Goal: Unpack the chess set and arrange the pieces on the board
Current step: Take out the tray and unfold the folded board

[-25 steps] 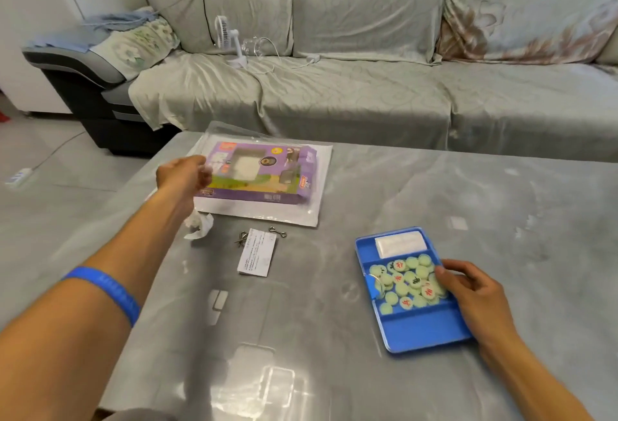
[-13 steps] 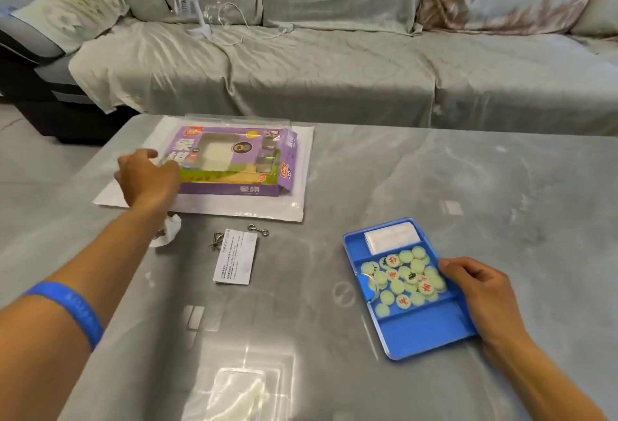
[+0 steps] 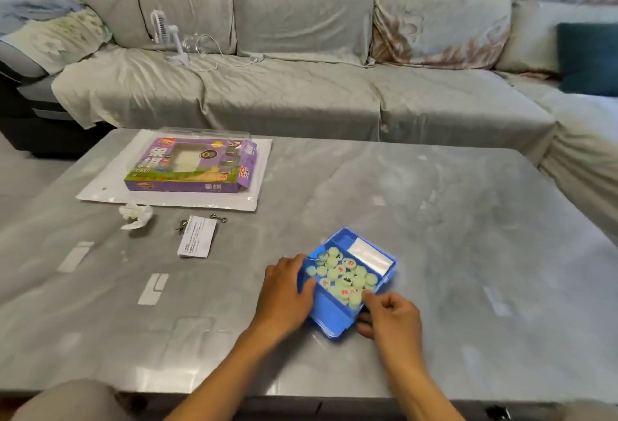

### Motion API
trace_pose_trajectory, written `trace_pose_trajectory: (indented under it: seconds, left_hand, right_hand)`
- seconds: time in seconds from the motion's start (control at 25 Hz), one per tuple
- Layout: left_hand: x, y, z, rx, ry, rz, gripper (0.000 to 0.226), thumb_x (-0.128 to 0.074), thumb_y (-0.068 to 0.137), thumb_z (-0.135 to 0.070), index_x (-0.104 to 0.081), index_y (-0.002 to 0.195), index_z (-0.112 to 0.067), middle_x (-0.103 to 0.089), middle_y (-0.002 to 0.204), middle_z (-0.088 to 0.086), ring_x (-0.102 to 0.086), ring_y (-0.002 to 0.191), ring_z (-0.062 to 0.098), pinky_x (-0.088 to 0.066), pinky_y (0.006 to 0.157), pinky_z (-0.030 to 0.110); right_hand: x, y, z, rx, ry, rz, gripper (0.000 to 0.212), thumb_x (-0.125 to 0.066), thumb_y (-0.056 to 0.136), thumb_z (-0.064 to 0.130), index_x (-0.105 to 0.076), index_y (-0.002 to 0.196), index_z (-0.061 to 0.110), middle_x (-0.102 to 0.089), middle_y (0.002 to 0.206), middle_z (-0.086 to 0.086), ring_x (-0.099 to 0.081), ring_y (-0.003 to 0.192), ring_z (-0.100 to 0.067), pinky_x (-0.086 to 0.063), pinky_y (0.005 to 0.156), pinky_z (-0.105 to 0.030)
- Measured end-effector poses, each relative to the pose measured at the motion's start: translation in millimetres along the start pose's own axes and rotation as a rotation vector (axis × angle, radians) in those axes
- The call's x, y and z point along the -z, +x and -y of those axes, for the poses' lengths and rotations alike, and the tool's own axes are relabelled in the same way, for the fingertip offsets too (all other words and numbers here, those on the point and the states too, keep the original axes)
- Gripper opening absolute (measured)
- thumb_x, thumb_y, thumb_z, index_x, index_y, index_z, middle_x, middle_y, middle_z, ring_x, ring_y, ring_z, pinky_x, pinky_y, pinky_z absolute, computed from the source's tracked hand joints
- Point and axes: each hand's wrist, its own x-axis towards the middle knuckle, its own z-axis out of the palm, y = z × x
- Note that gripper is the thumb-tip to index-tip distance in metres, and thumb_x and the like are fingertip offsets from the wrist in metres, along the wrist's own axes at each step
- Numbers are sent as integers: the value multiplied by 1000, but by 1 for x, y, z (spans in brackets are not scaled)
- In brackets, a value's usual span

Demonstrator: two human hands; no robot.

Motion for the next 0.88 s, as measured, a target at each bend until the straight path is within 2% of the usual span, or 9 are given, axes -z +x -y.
trace_pose_trajectory:
  seconds: [0.12,0.28,0.44,0.52,0.6,0.68,0.76,0.84,0.88]
  left_hand:
    - [6,5,-2,24,60,47,50,-59,90,-44,-43,135,-31,-56,121,-4,-53,109,15,-44,82,22]
    - [3,-21,-13,-86,-32,157,23,-63,88,-37,-64,110,-30,-66,94,-11,-61,82,5,-53,73,27]
    - [6,-20,8,-466,355,35,33,-60,83,-48,-57,113,-34,-50,124,-12,-43,112,7,-44,86,22]
    - [8,-9,20,-600,418,30,40,-55,80,-59,-52,112,-35,-47,136,-5,-36,125,12,-38,96,30]
    - [7,-8,22,-602,404,73,43,-57,79,-63,-51,110,-34,-45,140,-7,-36,130,12,-28,104,24]
    - [5,-9,19,-507,339,75,47,-63,79,-59,-51,114,-31,-36,146,-10,-29,135,9,-23,105,19]
    - [4,-4,16,-432,360,22,54,-62,82,-57,-48,127,-30,-31,151,-10,-26,138,9,-33,104,23]
    - [7,4,15,-396,419,46,61,-55,88,-56,-38,142,-33,-26,155,-12,-21,143,8,-35,107,27]
    - [8,8,17,-381,426,80,62,-53,90,-55,-33,145,-34,-21,157,-14,-15,145,6,-30,110,26]
  right_hand:
    - [10,11,2,56,-105,-4,19,-67,87,28,-65,82,10,-73,80,-7,-71,69,-20,-58,59,-38]
    - [17,36,38,286,-624,23,32,-60,86,37,-63,116,26,-60,127,2,-57,111,-20,-45,94,-37]
    - [17,11,46,420,-1235,94,76,-45,76,77,-38,137,31,-36,145,5,-33,132,-25,-32,100,-46]
    - [18,1,31,442,-1359,267,100,-43,67,86,-19,147,31,-9,158,3,-6,145,-29,-23,110,-49]
    - [26,16,33,505,-1330,445,110,-43,60,90,-12,150,35,4,160,10,10,147,-23,-10,116,-47]
    - [29,37,44,715,-1281,519,91,-43,63,86,-34,143,41,-19,157,14,-7,147,-17,-10,117,-47]
    - [22,47,44,1080,-1258,375,39,-47,80,58,-61,107,33,-59,125,8,-53,123,-23,-35,102,-43]
    - [16,44,30,1244,-1226,259,14,-58,81,35,-60,83,21,-63,98,2,-64,87,-23,-47,75,-33]
    - [15,40,23,1227,-1210,212,16,-67,77,31,-59,83,19,-61,95,2,-62,81,-20,-48,68,-28]
